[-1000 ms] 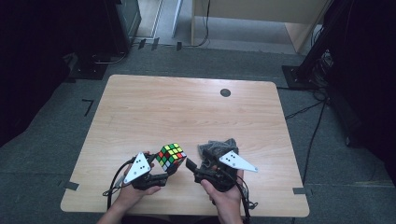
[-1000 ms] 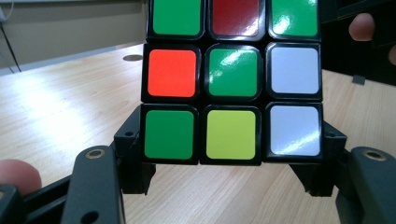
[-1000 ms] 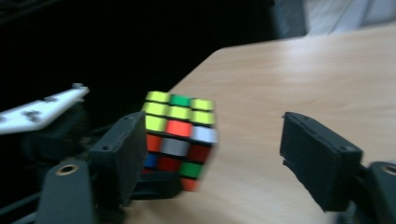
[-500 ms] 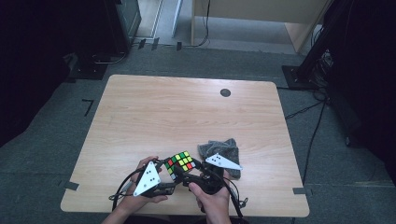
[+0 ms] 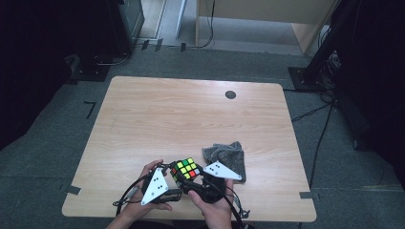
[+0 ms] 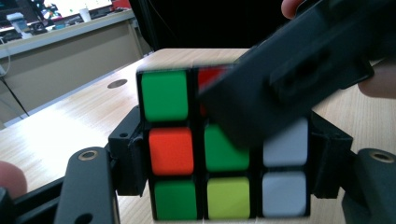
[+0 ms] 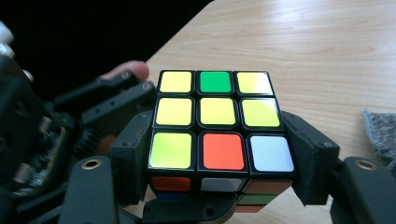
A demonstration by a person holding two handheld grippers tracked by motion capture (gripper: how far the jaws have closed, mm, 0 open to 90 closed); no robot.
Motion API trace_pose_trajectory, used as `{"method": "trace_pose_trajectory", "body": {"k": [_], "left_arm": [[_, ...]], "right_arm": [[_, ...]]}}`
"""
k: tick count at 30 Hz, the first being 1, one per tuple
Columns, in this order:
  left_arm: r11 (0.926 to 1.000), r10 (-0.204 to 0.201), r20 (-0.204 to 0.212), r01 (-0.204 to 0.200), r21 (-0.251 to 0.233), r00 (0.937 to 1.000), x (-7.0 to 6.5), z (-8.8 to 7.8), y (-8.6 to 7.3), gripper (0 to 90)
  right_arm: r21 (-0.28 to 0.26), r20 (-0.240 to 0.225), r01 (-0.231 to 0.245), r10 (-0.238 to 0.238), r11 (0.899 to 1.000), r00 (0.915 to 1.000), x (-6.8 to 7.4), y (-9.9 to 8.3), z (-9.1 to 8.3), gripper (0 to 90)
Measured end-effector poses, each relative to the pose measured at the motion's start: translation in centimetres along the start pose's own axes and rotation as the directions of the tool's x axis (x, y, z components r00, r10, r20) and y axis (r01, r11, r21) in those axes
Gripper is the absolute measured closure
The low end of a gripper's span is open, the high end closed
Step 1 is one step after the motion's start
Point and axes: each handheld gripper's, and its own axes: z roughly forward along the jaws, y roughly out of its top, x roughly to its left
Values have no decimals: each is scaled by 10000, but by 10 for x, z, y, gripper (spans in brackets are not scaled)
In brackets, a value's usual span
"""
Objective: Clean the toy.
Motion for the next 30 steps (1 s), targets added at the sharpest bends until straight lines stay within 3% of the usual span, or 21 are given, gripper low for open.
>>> {"method": "trace_pose_trajectory", "body": {"k": [2, 4, 6, 7, 9, 10, 12, 13, 15, 16, 17, 18, 21, 23, 25, 27, 30], "left_arm": [[10000, 1, 79, 0, -37, 10000, 2, -2, -1, 326], [9996, -266, 143, 266, -40, 9995, 6, -4, -1, 331], [9967, -798, 103, 799, -112, 9968, 13, -6, -1, 332], [9930, -1169, 76, 1170, -168, 9931, 18, -8, -2, 333], [9782, -2032, -15, 2030, -434, 9791, 30, -12, -2, 333], [9655, -2537, -34, 2531, -621, 9673, 36, -15, -3, 333], [9330, -3471, 36, 3457, -1001, 9378, 48, -21, -4, 333], [9137, -3904, 157, 3895, -1157, 9205, 53, -23, -4, 333], [8650, -4738, 832, 4810, -1427, 8767, 58, -25, -4, 333], [8487, -4951, 1037, 5057, -1551, 8626, 59, -26, -3, 333], [8393, -5069, 1121, 5190, -1620, 8547, 58, -26, -2, 332], [8360, -5109, 1148, 5235, -1644, 8519, 57, -25, -1, 332], [8378, -5138, 1095, 5251, -1498, 8509, 53, -22, 1, 332], [8347, -5257, 1060, 5358, -1275, 8441, 50, -19, 1, 331], [8317, -5318, 1140, 5429, -1164, 8391, 48, -18, 2, 331], [8323, -5314, 1190, 5431, -1112, 8387, 47, -17, 3, 330], [8283, -5423, 1008, 5509, -1020, 8341, 46, -15, 3, 329]], "right_arm": [[95, 73, 203, -204, 9997, 9998, 1, 0, 1, 343], [41, -310, 110, -109, 9999, 9995, -1, 2, 1, 300], [-346, -822, -118, 89, 9993, 9966, -5, 7, -3, 230], [-557, -995, -230, 173, 9982, 9949, -8, 10, -6, 223], [-1067, -1153, -376, 252, 9936, 9930, -13, 14, -13, 223], [-1246, -1118, -450, 311, 9912, 9932, -16, 15, -16, 227], [-1463, -964, -481, 341, 9881, 9948, -21, 12, -17, 247], [-1486, -853, -420, 295, 9880, 9959, -22, 9, -16, 255], [-1351, -669, -89, -2, 9908, 9978, -24, 1, -8, 258], [-1203, -546, 140, -207, 9926, 9983, -22, -4, -3, 263], [-1063, -510, 381, -438, 9936, 9977, -20, -9, 1, 263], [-943, -506, 675, -725, 9933, 9961, -17, -13, 6, 260], [-902, -503, 1448, -1498, 9853, 9874, -4, -21, 16, 254], [-1162, -338, 1851, -1902, 9758, 9812, 2, -22, 19, 256], [-1359, -260, 2090, -2144, 9684, 9764, 6, -23, 21, 263], [-1434, -169, 2296, -2344, 9627, 9720, 7, -25, 22, 267], [-1567, -44, 2428, -2465, 9573, 9691, 10, -26, 22, 256]]}}
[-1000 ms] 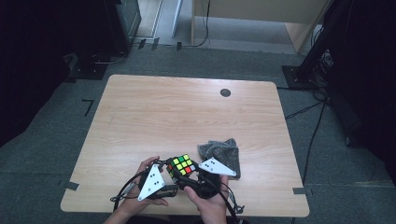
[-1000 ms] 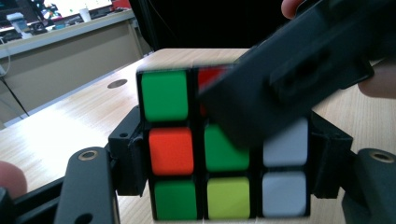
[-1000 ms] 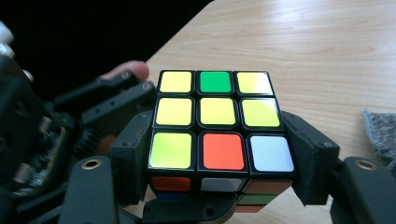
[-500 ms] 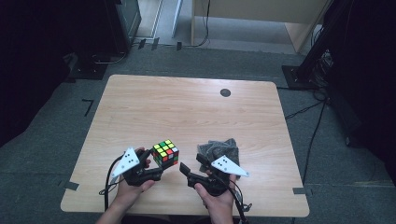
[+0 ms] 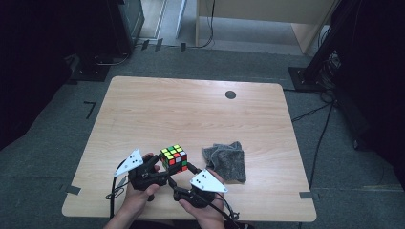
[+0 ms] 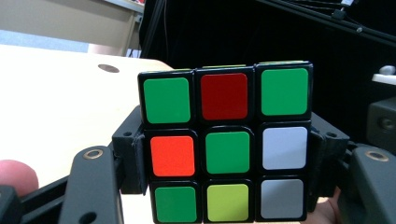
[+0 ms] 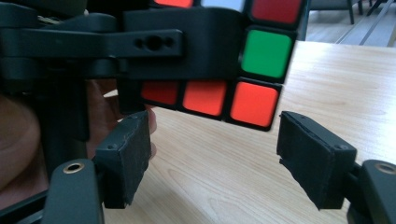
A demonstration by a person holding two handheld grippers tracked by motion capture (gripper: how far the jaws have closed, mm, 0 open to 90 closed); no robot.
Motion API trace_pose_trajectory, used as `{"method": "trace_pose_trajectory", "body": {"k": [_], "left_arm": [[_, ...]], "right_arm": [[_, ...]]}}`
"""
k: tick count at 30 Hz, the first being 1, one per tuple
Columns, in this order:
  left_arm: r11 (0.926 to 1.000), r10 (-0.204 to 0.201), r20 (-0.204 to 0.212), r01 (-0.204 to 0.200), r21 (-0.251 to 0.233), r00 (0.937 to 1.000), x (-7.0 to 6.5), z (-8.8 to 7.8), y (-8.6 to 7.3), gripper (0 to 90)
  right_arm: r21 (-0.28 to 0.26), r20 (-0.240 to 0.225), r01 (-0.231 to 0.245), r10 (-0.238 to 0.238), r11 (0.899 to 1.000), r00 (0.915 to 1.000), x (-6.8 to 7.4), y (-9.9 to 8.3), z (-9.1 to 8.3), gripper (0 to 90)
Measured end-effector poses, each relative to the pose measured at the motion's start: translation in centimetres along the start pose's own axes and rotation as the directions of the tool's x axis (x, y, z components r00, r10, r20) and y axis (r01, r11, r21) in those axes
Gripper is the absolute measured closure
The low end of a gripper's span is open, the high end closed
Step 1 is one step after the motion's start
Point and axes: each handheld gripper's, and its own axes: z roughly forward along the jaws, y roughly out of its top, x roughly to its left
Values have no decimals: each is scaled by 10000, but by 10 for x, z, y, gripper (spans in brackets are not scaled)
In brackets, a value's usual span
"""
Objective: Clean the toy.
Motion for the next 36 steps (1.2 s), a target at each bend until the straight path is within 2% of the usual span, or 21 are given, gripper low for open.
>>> {"method": "trace_pose_trajectory", "body": {"k": [5, 8, 13, 15, 17, 19, 23, 25, 27, 30, 33, 36], "left_arm": [[9997, -69, 86, 67, 232, 9999, -2, 4, -3, 329], [9993, -212, 248, 204, 323, 9995, -2, 6, -3, 328], [9979, -396, 252, 382, 532, 9989, 0, 5, -2, 328], [9974, -416, 186, 405, 598, 9990, 1, 5, -1, 326], [9962, -584, 301, 563, 664, 9978, 2, 5, 0, 323], [9959, -643, 424, 614, 661, 9970, 3, 5, -1, 327], [9949, -777, 838, 718, 713, 9934, 1, 5, -1, 330], [9958, -718, 835, 666, 636, 9939, 1, 5, -1, 329], [9961, -637, 908, 577, 670, 9938, 3, 4, 1, 325], [9993, -44, 708, 17, 384, 9975, 0, 2, 2, 298], [10000, -68, 790, 66, 20, 9969, 0, -2, 6, 285], [9978, -67, 770, 118, -658, 9970, 5, -10, 11, 264]], "right_arm": [[-325, 326, -188, 199, 9993, 9993, 3, 2, -1, 244], [-371, 351, -251, 264, 9990, 9990, 2, 2, -1, 290], [-269, 562, 190, -175, 9995, 9983, 0, 0, -1, 314], [-254, 579, 535, -519, 9982, 9970, -2, -1, -2, 331], [-322, 783, 1238, -1210, 9918, 9896, -4, -2, -3, 341], [-329, 930, 1537, -1501, 9876, 9843, -2, -2, -4, 340], [-414, 1147, 1749, -1692, 9837, 9789, 3, 0, -5, 311], [-453, 1014, 1572, -1520, 9865, 9832, 2, 0, -5, 317], [-433, 1117, 1728, -1671, 9840, 9796, 2, 0, -6, 341], [-231, 929, 1800, -1771, 9834, 9798, 1, 3, -8, 345], [-121, 770, 1682, -1668, 9857, 9830, -3, 4, -11, 348], [79, 885, 1588, -1588, 9873, 9833, -10, 4, -13, 350]]}}
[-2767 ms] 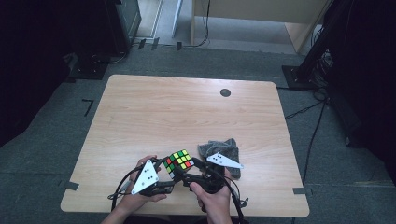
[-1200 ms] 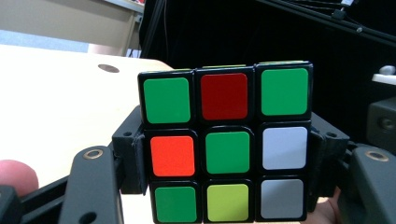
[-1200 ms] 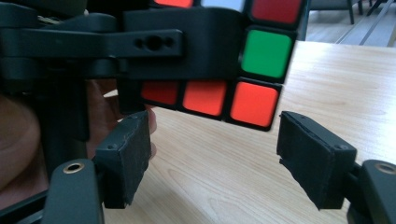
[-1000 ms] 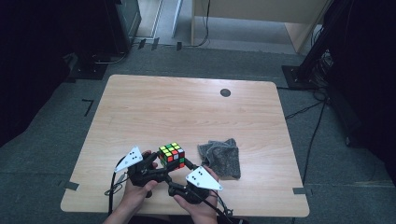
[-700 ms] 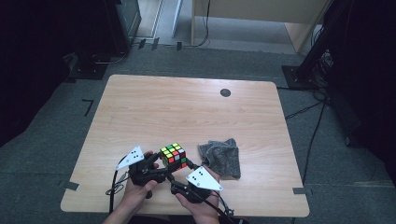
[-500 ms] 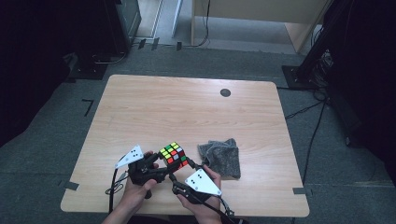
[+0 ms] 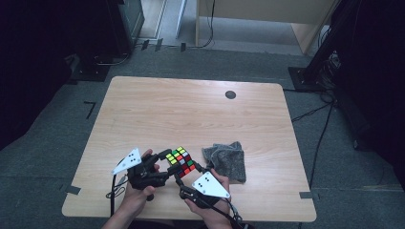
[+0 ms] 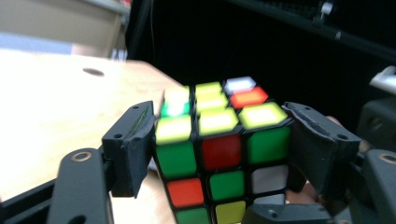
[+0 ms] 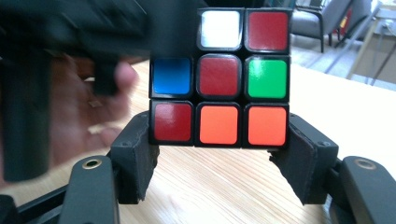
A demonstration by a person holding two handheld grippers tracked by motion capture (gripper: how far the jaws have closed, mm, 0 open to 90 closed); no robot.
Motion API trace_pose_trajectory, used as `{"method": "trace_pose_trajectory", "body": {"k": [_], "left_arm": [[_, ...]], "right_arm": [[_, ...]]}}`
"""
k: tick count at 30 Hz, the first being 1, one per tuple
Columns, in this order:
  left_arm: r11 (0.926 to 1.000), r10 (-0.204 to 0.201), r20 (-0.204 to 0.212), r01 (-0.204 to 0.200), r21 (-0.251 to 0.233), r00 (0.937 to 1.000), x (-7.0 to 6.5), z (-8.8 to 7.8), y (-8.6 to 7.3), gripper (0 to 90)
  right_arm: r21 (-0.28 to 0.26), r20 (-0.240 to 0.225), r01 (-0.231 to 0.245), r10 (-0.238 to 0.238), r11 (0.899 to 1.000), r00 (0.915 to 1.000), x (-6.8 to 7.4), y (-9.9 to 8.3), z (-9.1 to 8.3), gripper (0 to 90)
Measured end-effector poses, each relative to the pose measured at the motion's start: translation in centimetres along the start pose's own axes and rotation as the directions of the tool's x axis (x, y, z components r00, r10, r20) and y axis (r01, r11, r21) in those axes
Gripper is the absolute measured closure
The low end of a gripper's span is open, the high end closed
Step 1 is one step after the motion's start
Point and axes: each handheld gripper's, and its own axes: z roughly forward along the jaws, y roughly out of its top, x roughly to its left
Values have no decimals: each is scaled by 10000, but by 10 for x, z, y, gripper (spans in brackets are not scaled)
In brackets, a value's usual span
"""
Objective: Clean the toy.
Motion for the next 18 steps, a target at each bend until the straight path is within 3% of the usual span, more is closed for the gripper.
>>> {"method": "trace_pose_trajectory", "body": {"k": [2, 4, 5, 7, 10, 12, 13, 15, 16, 18], "left_arm": [[9995, 43, -160, -48, -321, 9999, 4, -6, 4, 254], [9978, 569, -532, -586, -312, 9970, 9, -10, 5, 259], [9941, 1068, -860, -1082, -115, 9906, 11, -12, 3, 274], [9803, 1977, -1389, -1965, 221, 9704, 13, -13, -2, 314], [9418, 3350, -1784, -3233, 917, 9252, 15, -10, -13, 333], [9057, 4172, -1630, -3943, 1556, 8941, 13, -5, -21, 329], [8889, 4481, -1446, -4224, 1774, 8822, 11, -1, -25, 324], [8516, 5099, -1178, -4807, 2091, 8522, 5, 5, -32, 274], [8360, 5325, -1038, -5027, 2198, 8401, 1, 7, -35, 262], [8246, 5440, -786, -5149, 2344, 8354, -4, 11, -39, 221]], "right_arm": [[143, 43, -196, 195, 9997, 9998, -7, -1, -1, 351], [213, 36, -396, 395, 9990, 9992, -14, -1, -2, 351], [249, 22, -482, 482, 9985, 9988, -17, -1, -3, 351], [275, 34, -721, 721, 9970, 9974, -24, 2, -5, 351], [449, -223, -1075, 1086, 9932, 9938, -34, 6, -9, 351], [532, -366, -1337, 1357, 9896, 9901, -39, 10, -11, 351], [561, -502, -1493, 1521, 9872, 9871, -40, 11, -11, 351], [642, -760, -1694, 1741, 9835, 9818, -41, 14, -13, 351], [678, -841, -1791, 1845, 9815, 9792, -41, 16, -14, 351], [830, -1052, -2024, 2106, 9758, 9719, -41, 18, -14, 351]]}}
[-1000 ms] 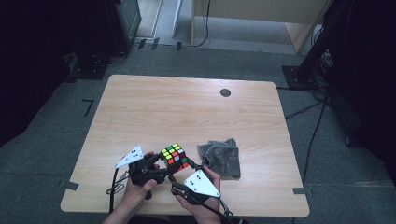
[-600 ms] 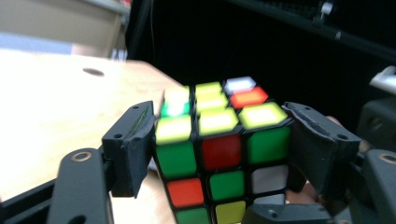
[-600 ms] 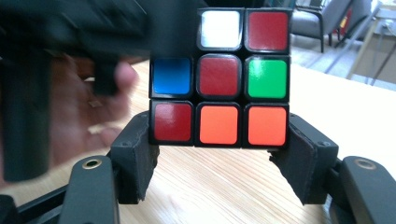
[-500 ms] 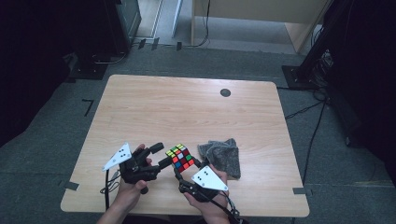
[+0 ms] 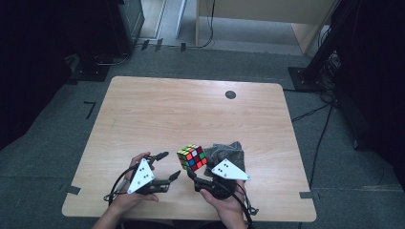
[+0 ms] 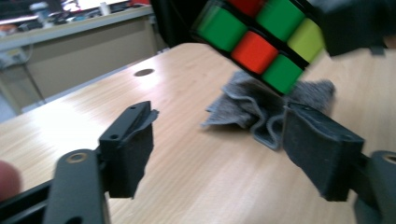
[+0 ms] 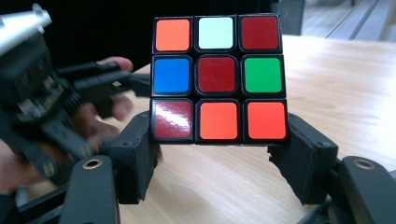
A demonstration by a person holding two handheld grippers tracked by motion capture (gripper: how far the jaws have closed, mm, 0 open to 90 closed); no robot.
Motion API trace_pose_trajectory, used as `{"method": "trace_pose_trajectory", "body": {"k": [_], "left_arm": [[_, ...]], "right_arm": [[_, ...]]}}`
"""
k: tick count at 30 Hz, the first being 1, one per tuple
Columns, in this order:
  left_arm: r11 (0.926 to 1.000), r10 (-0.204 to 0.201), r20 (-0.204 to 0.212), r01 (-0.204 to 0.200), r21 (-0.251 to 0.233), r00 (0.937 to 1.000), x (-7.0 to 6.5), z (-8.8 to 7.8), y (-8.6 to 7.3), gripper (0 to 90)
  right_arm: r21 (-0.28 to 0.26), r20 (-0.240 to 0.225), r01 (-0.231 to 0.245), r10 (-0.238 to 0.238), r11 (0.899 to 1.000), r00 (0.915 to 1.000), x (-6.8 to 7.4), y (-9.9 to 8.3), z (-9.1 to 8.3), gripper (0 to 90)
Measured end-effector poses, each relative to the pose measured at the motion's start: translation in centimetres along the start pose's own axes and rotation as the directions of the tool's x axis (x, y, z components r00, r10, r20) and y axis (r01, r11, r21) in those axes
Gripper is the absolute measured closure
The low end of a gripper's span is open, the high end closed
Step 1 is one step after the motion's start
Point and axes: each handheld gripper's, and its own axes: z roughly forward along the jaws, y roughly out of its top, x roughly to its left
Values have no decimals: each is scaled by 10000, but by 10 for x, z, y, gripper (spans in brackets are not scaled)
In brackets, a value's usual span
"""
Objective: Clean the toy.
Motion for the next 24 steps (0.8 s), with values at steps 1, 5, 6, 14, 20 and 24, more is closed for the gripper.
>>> {"method": "trace_pose_trajectory", "body": {"k": [1, 5, 6, 14, 20, 24], "left_arm": [[9999, 53, 14, -53, 145, 10000, -2, 2, 1, 198], [9976, 453, -237, -440, 529, 9987, -9, 5, 3, 132], [9972, 556, -289, -541, 509, 9980, -10, 5, 4, 130], [9913, 1302, -499, -1291, 242, 9902, -17, 1, 9, 151], [9876, 1539, -350, -1527, 356, 9875, -22, 3, 8, 323], [9938, 1004, -231, -991, 505, 9947, -16, 1, 8, 331]], "right_arm": [[79, -109, -110, 110, 9999, 9999, 0, 0, 0, 351], [561, -477, -520, 547, 9971, 9974, 3, -1, 3, 351], [706, -596, -572, 615, 9959, 9963, 4, -1, 4, 350], [1568, -1063, -1063, 1238, 9819, 9866, 10, -2, 12, 350], [1862, -1254, -1330, 1578, 9735, 9795, 10, -5, 15, 345], [1343, -1329, -1205, 1384, 9836, 9814, 10, -4, 14, 301]]}}
